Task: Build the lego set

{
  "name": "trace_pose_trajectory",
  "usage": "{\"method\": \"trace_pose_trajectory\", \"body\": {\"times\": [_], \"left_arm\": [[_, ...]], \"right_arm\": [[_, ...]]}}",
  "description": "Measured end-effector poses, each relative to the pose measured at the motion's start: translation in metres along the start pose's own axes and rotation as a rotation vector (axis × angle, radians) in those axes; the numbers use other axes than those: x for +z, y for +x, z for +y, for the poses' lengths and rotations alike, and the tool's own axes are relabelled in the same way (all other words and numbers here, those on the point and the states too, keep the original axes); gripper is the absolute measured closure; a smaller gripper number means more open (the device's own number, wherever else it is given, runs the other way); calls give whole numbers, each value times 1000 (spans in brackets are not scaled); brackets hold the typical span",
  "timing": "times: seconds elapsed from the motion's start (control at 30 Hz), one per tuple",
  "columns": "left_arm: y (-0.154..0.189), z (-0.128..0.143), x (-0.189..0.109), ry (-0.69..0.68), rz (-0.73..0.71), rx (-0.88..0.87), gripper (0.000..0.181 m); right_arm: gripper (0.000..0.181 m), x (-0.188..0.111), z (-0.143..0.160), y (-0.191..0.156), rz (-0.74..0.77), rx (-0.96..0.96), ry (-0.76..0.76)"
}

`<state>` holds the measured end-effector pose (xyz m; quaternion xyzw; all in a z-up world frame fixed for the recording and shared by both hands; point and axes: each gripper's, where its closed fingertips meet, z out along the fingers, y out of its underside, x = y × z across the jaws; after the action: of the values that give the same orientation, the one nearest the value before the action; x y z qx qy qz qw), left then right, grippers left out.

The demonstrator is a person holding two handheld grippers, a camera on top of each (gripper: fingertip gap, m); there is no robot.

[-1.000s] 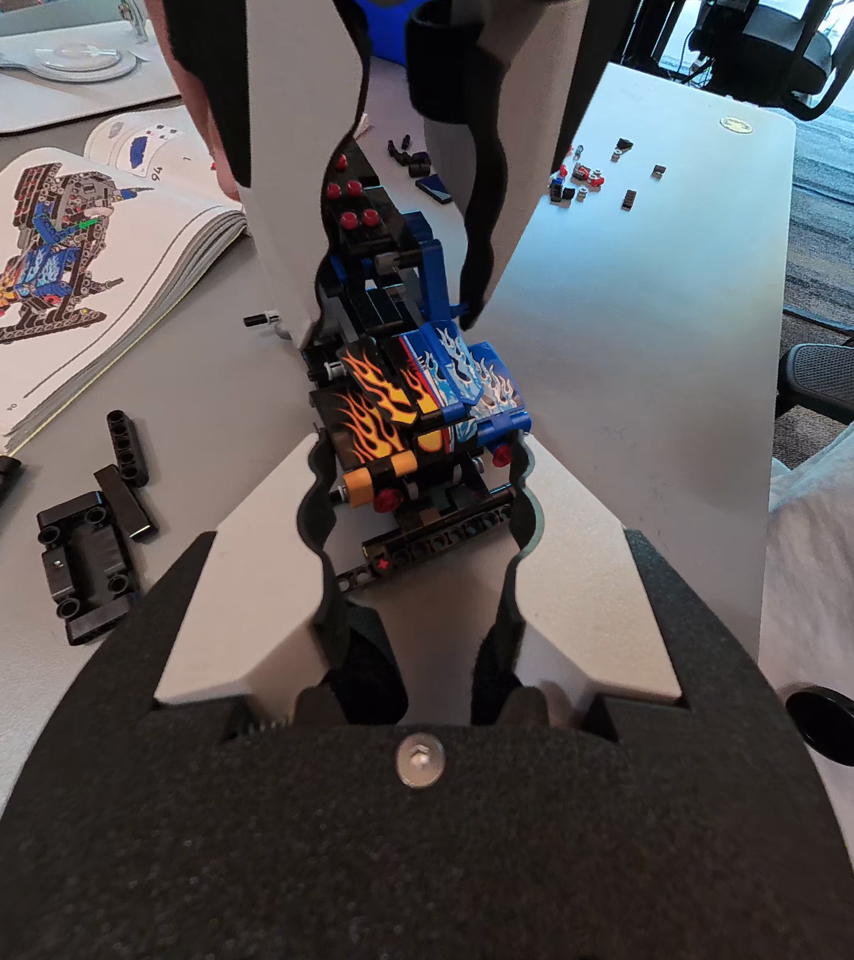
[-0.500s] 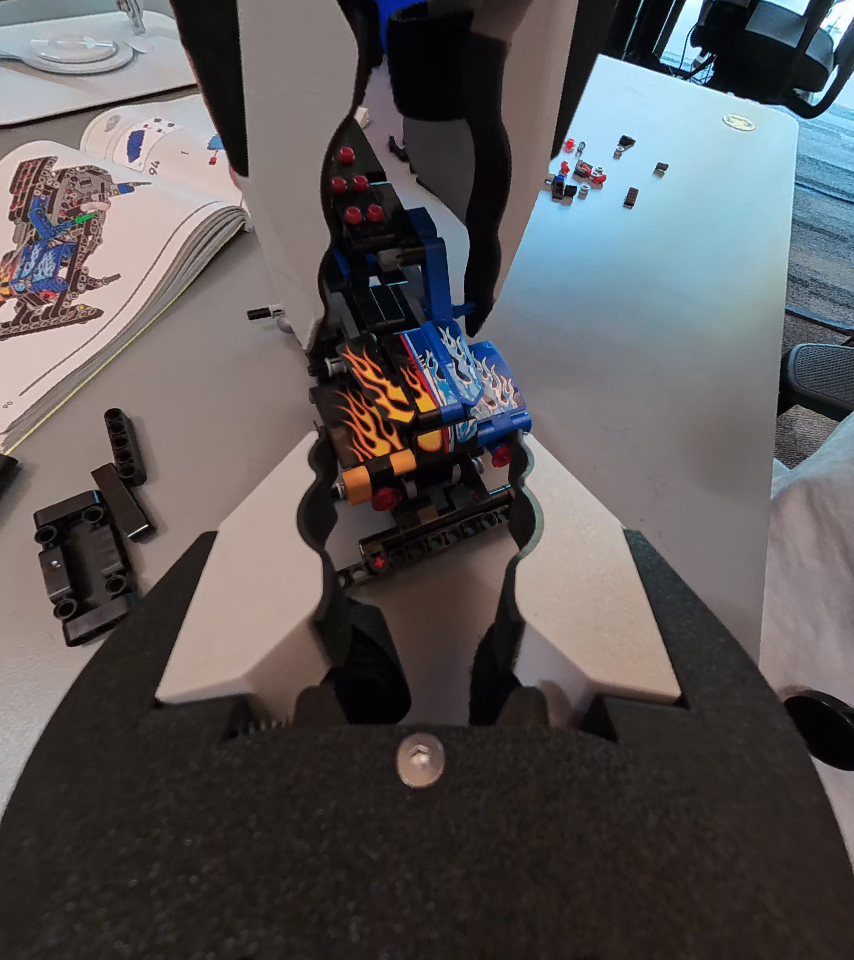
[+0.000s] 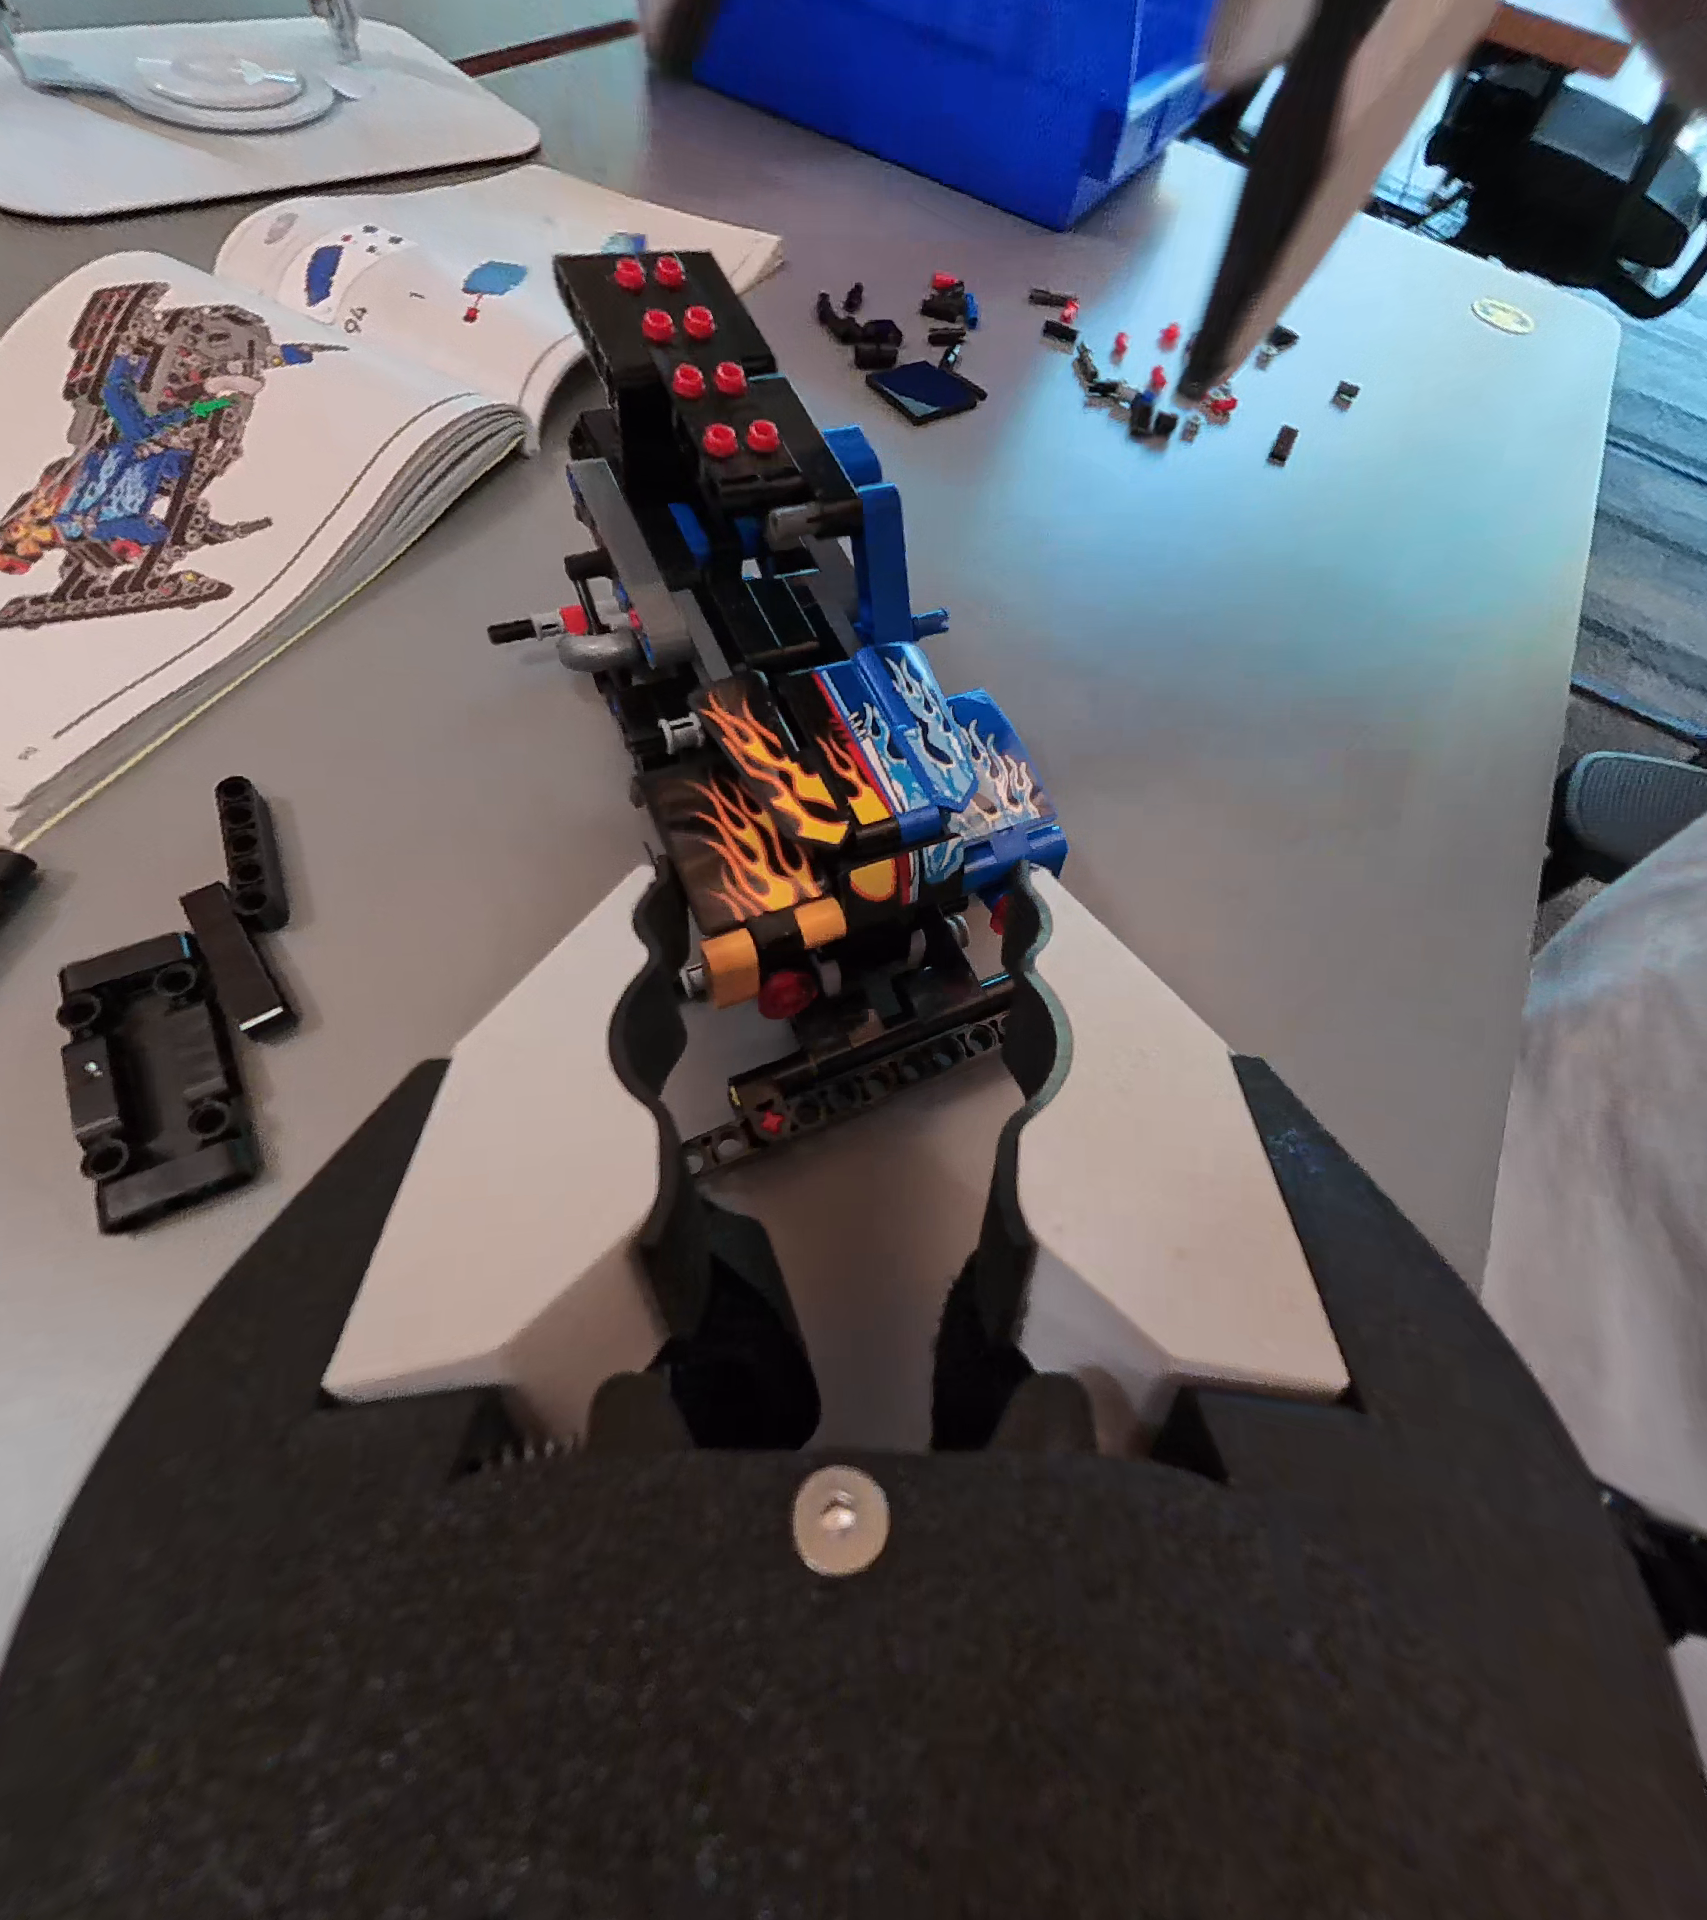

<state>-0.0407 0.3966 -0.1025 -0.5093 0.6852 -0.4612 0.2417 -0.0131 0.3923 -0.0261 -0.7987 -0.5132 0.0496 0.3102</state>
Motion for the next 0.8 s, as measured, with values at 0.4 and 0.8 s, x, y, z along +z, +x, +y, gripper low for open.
{"method": "trace_pose_trajectory", "body": {"times": [0.4, 0.8], "left_arm": [[-23, -30, -7, -25, 315, -104, 167], [-9, -27, 24, -160, 695, -444, 159]], "right_arm": [[174, 23, 59, -39, 448, 804, 423], [171, 29, 75, -37, 529, 733, 384]]}}
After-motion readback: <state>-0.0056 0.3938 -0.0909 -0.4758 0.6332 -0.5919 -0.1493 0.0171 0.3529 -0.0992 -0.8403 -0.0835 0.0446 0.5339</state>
